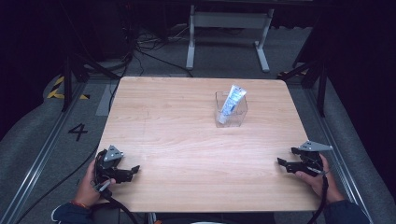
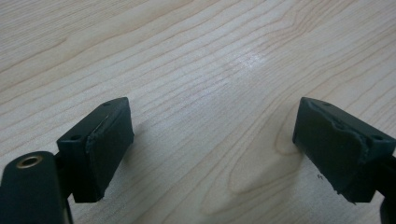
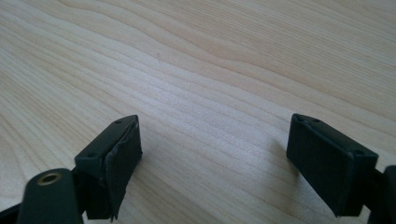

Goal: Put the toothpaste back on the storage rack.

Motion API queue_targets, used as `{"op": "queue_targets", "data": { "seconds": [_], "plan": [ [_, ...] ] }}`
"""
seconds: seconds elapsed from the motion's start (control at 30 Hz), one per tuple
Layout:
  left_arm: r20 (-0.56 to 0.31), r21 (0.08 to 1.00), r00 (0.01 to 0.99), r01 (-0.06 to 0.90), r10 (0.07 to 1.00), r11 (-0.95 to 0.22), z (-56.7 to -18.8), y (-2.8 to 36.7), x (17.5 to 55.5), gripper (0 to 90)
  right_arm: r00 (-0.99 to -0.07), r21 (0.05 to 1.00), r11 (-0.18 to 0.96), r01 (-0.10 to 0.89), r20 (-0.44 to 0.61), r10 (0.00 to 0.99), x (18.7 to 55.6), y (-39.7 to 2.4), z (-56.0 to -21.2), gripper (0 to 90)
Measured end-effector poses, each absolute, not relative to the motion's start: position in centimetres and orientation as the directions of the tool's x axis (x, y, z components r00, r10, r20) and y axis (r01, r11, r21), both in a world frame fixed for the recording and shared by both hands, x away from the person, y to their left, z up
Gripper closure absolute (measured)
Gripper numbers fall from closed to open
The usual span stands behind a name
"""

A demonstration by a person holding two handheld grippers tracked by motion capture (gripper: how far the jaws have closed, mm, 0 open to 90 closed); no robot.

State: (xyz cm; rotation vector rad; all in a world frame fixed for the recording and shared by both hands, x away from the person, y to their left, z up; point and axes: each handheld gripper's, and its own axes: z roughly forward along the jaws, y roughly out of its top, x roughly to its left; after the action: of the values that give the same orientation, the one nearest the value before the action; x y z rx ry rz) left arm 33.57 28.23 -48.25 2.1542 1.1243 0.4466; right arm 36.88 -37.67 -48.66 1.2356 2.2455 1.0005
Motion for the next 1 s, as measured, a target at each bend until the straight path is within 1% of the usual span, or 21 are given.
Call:
{"op": "queue_targets", "data": {
  "seconds": [0.27, 0.37, 0.73, 1.0],
  "plan": [
    [0.001, 0.683, 0.559, 0.605, 0.829, -0.409, -48.26, 28.14, 33.73, 8.9, -0.538, 0.741, 0.357, 0.569, 0.006, 0.843, 36.82, -37.69, -48.66, 17.9],
    [-0.011, 0.677, 0.546, 0.621, 0.838, -0.395, -48.3, 28.04, 33.77, 5.6, -0.537, 0.741, 0.357, 0.569, 0.006, 0.843, 36.81, -37.69, -48.66, 17.9],
    [-0.008, 0.662, 0.527, 0.64, 0.85, -0.39, -48.3, 27.89, 34.03, 0.5, -0.539, 0.741, 0.358, 0.569, 0.007, 0.842, 36.83, -37.7, -48.66, 17.9],
    [-0.009, 0.664, 0.521, 0.641, 0.853, -0.385, -48.32, 27.83, 34.02, 0.4, -0.539, 0.74, 0.358, 0.569, 0.007, 0.842, 36.82, -37.7, -48.66, 17.9]
  ]
}}
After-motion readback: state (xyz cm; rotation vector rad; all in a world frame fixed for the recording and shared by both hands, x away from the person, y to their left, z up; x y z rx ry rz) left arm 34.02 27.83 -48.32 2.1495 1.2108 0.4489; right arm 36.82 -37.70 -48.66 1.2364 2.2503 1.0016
